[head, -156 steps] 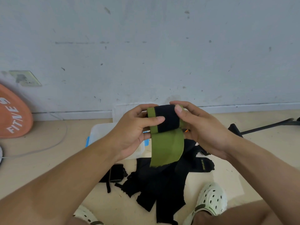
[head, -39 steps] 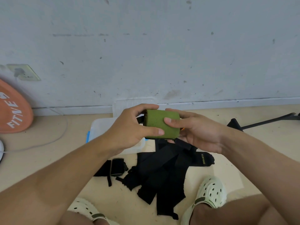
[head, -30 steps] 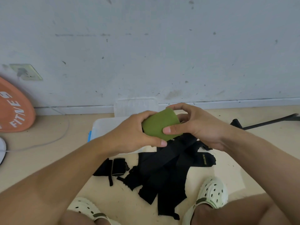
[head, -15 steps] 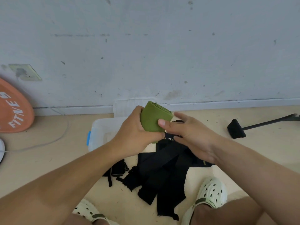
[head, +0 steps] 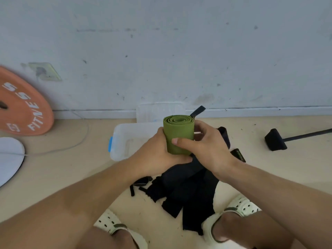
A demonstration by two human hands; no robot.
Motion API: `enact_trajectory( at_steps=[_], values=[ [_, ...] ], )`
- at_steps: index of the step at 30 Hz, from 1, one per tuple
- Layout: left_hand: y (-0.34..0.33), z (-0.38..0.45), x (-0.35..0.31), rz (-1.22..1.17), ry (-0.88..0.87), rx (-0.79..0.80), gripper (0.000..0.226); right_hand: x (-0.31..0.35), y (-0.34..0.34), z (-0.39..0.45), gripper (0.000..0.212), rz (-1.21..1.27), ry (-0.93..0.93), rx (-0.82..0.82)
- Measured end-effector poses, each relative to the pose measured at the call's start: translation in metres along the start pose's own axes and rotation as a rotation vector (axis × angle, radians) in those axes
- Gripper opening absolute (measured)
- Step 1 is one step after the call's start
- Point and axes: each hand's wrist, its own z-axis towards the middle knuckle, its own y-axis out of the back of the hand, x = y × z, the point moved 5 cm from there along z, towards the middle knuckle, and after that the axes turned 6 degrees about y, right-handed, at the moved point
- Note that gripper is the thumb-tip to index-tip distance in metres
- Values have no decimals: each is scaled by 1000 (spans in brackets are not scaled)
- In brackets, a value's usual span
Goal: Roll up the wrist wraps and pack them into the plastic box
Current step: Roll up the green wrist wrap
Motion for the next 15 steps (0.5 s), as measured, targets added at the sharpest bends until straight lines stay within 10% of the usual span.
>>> enact_trajectory(
  at_steps=[5, 15],
  values=[
    [26, -4, 46, 640, 233, 166, 110, -33, -27, 22, 56, -268, -49, 116],
    [67, -23, 110, 625, 349, 136, 91, -80, -96, 43, 55, -517, -63, 316]
  ],
)
